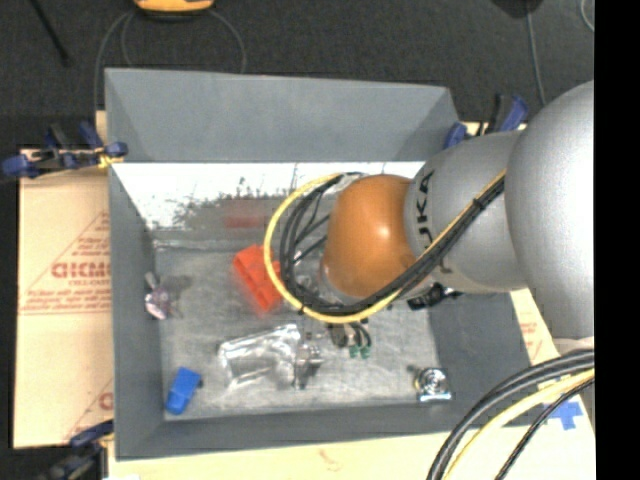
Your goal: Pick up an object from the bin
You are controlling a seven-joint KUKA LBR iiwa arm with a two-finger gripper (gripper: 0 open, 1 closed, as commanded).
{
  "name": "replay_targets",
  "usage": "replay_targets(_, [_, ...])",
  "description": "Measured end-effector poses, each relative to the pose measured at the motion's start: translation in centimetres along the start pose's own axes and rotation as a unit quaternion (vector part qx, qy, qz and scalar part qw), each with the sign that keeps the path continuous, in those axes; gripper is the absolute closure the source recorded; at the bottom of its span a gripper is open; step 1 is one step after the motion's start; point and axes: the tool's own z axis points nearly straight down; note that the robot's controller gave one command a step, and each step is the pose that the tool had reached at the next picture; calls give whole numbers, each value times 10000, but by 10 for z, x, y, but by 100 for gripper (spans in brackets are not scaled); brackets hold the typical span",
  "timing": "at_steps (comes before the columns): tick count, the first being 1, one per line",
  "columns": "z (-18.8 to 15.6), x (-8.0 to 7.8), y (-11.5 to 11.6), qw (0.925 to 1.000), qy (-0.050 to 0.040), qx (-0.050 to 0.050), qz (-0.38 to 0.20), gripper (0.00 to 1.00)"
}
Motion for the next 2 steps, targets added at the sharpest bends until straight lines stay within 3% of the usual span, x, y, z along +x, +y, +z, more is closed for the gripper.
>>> replay_targets(1, [1, 0, 0, 10000, 11, -4, 6, 100])
replay_targets(2, [-107, 7, -10, 10000, -4, 11, -55, 100])
